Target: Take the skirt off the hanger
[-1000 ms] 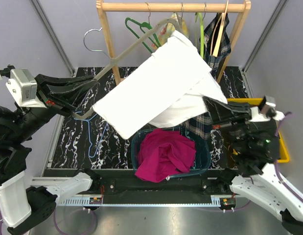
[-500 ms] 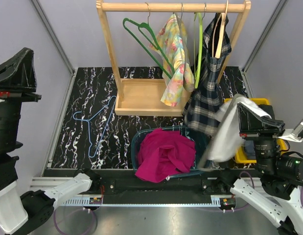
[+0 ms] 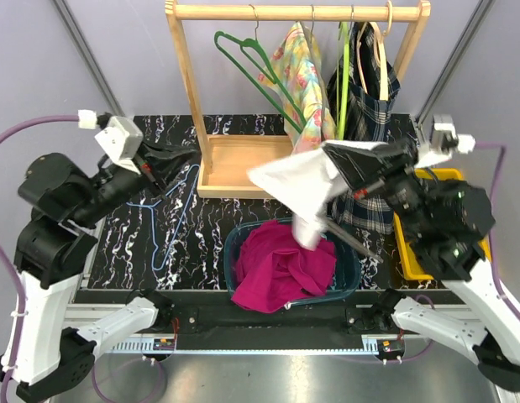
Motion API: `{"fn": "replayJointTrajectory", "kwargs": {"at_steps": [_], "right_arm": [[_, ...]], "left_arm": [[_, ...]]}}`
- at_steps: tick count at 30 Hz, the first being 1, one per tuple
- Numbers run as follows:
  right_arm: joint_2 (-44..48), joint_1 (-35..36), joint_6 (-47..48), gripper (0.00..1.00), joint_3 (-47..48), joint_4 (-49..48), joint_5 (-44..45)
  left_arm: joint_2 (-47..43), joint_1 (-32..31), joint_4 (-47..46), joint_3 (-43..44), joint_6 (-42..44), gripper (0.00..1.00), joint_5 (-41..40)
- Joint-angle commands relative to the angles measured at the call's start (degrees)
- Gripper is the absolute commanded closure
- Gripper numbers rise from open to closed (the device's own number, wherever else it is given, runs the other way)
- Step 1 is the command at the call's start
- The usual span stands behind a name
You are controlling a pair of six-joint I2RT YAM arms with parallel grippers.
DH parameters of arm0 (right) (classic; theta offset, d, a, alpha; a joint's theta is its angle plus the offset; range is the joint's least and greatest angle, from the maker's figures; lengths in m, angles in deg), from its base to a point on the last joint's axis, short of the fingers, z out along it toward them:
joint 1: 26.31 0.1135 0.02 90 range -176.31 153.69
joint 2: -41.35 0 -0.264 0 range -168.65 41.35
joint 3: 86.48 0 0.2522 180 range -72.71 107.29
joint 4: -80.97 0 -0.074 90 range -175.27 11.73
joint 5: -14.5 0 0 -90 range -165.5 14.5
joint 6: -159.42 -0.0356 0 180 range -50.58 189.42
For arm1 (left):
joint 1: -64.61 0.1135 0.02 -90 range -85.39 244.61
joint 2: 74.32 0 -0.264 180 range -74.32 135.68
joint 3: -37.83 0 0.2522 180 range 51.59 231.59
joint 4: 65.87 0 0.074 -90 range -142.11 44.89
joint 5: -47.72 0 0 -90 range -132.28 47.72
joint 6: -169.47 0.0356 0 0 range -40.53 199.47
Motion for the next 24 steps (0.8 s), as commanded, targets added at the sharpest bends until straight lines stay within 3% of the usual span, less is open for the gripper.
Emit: {"fn": "replayJointTrajectory", "kwargs": {"at_steps": [1, 7, 16, 19, 24], "right_arm": [[-7.97, -0.24, -7.8, 1.0, 13.44, -10.43, -17.77], [-15.71, -0.24, -7.36, 1.0, 22.05, -14.12, -18.39], [-37.15, 0.29, -16.5, 1.0, 47.97, -21.68, -23.75], [-46.2, 1.95, -16.33, 1.0, 61.14, -19.06, -24.54], [-66.47, 5.03, -15.72, 1.0, 96.64, -8.42, -23.24]], "left_arm": [[-1.78, 0.28, -1.92, -2.24, -5.39, 0.95, 8.86], [-4.15, 0.28, -4.47, -5.41, -7.16, 0.96, 12.37], [-5.03, 0.19, -12.1, -15.95, -13.92, 0.95, 18.26], [-4.33, -0.07, -16.06, -19.03, -18.31, 0.95, 19.32], [-4.06, -0.34, -19.76, -24.12, -22.8, 0.92, 20.73]]}}
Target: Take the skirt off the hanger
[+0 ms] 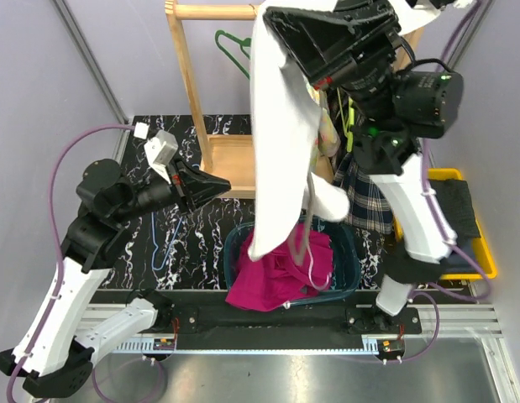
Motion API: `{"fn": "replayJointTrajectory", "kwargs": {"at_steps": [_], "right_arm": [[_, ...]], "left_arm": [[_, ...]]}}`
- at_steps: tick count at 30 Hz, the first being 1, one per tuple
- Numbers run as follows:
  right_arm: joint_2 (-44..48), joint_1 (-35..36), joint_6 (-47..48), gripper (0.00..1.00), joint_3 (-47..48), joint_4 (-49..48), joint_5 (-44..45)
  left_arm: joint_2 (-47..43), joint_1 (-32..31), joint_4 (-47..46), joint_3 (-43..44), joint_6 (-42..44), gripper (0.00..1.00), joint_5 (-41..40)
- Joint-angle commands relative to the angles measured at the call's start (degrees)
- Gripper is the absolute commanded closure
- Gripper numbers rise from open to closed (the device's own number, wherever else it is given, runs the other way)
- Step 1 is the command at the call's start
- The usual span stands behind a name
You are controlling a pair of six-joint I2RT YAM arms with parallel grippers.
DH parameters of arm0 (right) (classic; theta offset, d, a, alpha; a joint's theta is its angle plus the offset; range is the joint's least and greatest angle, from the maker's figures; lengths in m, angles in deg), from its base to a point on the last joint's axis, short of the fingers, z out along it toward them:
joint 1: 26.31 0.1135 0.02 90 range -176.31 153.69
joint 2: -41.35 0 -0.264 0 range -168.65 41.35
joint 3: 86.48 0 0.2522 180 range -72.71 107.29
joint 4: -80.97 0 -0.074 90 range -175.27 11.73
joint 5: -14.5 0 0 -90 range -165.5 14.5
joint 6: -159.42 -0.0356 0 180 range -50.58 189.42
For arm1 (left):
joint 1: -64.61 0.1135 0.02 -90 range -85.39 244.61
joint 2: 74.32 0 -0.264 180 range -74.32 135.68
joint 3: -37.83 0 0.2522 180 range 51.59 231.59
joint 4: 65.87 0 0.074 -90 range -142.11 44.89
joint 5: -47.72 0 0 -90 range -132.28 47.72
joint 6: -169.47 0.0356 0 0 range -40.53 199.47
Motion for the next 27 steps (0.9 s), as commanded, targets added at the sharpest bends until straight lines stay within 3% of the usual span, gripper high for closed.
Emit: {"fn": "replayJointTrajectory", "kwargs": {"at_steps": [1, 2, 4, 6, 7, 10, 14, 19, 24, 27], "right_arm": [[-13.08, 2.61, -1.55, 1.0, 24.17, 4.77, 1.73], [-15.28, 2.79, -2.25, 1.0, 27.43, 4.16, 2.7], [-14.43, 2.79, -3.48, 1.0, 24.84, 2.06, 3.67], [-10.04, 3.05, -3.75, 1.0, 14.58, -3.29, 4.02], [-8.63, 3.14, -3.84, 1.0, 11.5, -4.79, 4.29], [-7.38, 3.14, -4.89, 1.0, 8.21, -6.3, 3.94], [-10.1, 3.14, -7.09, 1.0, 13.12, -5.69, 2.97], [-7.31, 3.05, -4.46, 1.0, 8.77, -5.33, 2.79], [-0.98, 3.05, 3.08, 1.0, 4.09, -5.69, 6.82], [0.87, 3.14, 3.98, 1.0, 2.85, -6.92, 7.89]], "left_arm": [[-0.26, -0.56, -8.73, -3.61, -6.02, 0.88, 4.31], [-0.17, -0.82, -9.34, -5.09, -6.11, 0.86, 4.93], [0.09, -1.61, -11.54, -6.59, -6.11, 0.79, 6.07], [0.61, -1.7, -13.99, -7.13, -6.02, 0.69, 8.78], [0.88, -1.7, -14.36, -7.39, -6.02, 0.58, 9.5], [2.02, -2.05, -16.9, -8.18, -6.2, 0.53, 11.7], [4.57, -2.23, -22.34, -9.06, -7.07, 1.0, 13.63], [5.89, -2.23, -25.7, -8.36, -9.36, 1.0, 15.83], [3.27, -1.88, -15.09, -6.87, -2.78, 1.0, 16.54], [1.33, -1.7, -13.31, -7.83, -1.63, 1.0, 16.18]]}}
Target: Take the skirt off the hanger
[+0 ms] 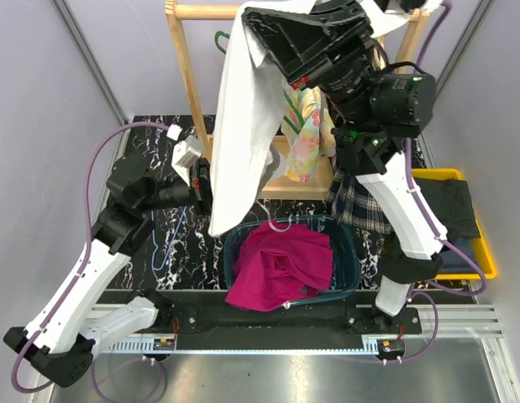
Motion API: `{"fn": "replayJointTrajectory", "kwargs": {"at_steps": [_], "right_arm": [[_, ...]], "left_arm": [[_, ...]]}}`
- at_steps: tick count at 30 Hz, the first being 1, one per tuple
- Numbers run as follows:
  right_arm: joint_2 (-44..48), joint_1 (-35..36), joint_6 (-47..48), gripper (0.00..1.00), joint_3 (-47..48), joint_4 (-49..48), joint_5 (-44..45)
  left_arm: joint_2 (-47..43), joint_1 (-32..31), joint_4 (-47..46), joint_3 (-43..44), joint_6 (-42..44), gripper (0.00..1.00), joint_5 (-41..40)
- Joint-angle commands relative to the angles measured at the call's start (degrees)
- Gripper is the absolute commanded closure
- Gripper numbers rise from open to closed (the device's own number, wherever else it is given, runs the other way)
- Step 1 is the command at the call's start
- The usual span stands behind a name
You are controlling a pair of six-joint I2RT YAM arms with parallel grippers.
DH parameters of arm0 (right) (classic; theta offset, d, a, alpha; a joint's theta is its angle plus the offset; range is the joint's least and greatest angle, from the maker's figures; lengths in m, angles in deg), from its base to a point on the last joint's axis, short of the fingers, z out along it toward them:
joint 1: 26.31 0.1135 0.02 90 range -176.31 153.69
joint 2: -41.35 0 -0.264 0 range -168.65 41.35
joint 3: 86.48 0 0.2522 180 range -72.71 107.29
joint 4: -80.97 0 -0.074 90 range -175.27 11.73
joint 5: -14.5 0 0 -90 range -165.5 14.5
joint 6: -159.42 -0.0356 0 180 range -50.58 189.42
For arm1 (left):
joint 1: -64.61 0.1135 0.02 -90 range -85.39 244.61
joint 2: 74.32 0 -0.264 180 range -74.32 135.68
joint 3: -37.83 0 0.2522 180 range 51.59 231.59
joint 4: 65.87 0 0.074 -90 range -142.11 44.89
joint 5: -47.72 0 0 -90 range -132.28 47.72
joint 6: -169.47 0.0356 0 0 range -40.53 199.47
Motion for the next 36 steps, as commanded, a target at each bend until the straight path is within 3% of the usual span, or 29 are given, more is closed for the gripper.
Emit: {"fn": "replayJointTrajectory", "kwargs": {"at_steps": [1, 12, 13, 14, 15, 16, 17, 28, 36], "right_arm": [[5.92, 0.47, 4.09, 1.0, 0.38, -5.69, 4.66], [5.49, 0.47, 3.57, 1.0, 1.44, -6.84, 7.12], [4.88, 0.47, 2.95, 1.0, 1.96, -7.27, 7.12], [4.35, 0.47, 2.34, 1.0, 2.57, -7.37, 6.86], [3.91, 0.56, 2.07, 1.0, 3.28, -7.28, 6.68], [3.12, 0.47, 1.81, 1.0, 4.59, -6.93, 6.51], [3.03, 0.47, 2.07, 1.0, 5.04, -6.58, 6.5], [1.98, 0.47, 1.37, 1.0, 4.77, -7.98, 8.61], [-3.04, 0.47, -2.24, 1.0, 12.5, -7.02, 10.81]], "left_arm": [[-3.31, 0.35, 3.11, 0.82, 3.23, 1.0, 1.87], [-2.17, 2.11, 1.88, 4.17, -1.78, 0.99, 4.7], [-2.52, 2.11, 2.14, 3.9, -2.39, 0.81, 3.46], [-3.13, 2.2, 2.14, 3.72, -2.23, 0.42, 2.75], [-3.4, 2.2, 2.75, 3.64, -1.44, 0.21, 1.62], [-3.75, 2.2, 3.37, 3.72, -0.65, 0.07, 1.26], [-4.54, 2.2, 5.29, 3.81, 0.84, 0.01, 0.21], [-9.64, 0.89, 5.13, -1.2, 3.48, 0.01, -3.84], [-10.34, -7.37, 1.8, -9.28, 24.3, 0.01, -19.38]]}}
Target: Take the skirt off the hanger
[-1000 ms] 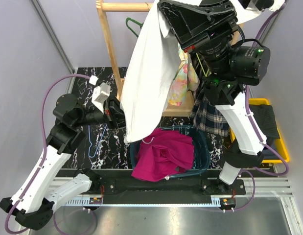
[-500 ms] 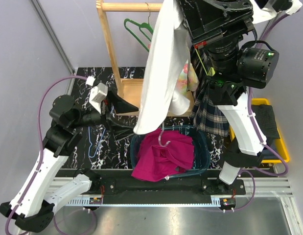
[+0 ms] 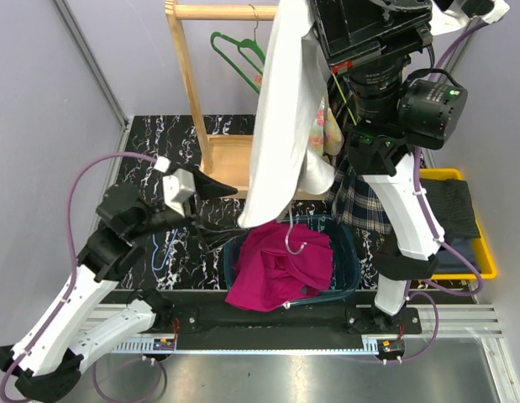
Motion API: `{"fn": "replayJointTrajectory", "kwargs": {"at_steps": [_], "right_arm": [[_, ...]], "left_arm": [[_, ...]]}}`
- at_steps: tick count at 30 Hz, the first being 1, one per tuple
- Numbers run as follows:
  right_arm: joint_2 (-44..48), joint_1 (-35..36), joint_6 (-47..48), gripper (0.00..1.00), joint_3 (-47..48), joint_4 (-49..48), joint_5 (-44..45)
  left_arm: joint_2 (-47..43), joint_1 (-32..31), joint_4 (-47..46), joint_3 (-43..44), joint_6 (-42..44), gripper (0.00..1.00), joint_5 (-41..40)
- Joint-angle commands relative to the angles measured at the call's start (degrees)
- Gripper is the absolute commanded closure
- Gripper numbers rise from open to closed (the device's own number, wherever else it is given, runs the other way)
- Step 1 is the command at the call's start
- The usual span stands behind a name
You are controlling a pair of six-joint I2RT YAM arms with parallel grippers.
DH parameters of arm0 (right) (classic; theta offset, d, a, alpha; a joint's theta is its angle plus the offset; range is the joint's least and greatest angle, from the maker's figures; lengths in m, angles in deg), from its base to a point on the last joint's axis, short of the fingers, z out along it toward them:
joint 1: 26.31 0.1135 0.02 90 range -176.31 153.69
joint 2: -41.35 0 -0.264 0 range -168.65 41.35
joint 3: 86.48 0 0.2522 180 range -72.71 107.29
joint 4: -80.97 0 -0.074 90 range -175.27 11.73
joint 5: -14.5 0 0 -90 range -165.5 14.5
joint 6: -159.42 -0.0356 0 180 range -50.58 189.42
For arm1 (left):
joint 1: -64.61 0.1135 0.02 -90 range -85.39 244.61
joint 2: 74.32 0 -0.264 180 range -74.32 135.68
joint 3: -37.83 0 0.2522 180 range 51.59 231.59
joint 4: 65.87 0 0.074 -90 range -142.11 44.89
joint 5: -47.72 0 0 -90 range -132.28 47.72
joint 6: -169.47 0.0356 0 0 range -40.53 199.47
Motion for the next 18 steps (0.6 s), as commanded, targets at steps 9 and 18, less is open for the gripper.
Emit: {"fn": "replayJointTrajectory", "kwargs": {"at_steps": [9, 18], "right_arm": [[-1.68, 0.38, -3.25, 1.0, 0.82, -4.32, 6.04], [-4.14, 0.38, -6.67, 1.0, 2.23, -5.72, 7.36]], "left_arm": [[1.53, -13.77, -6.86, -4.83, 19.8, 0.01, -20.06], [5.48, -15.44, -17.04, -8.34, 21.02, 0.01, -29.81]]}}
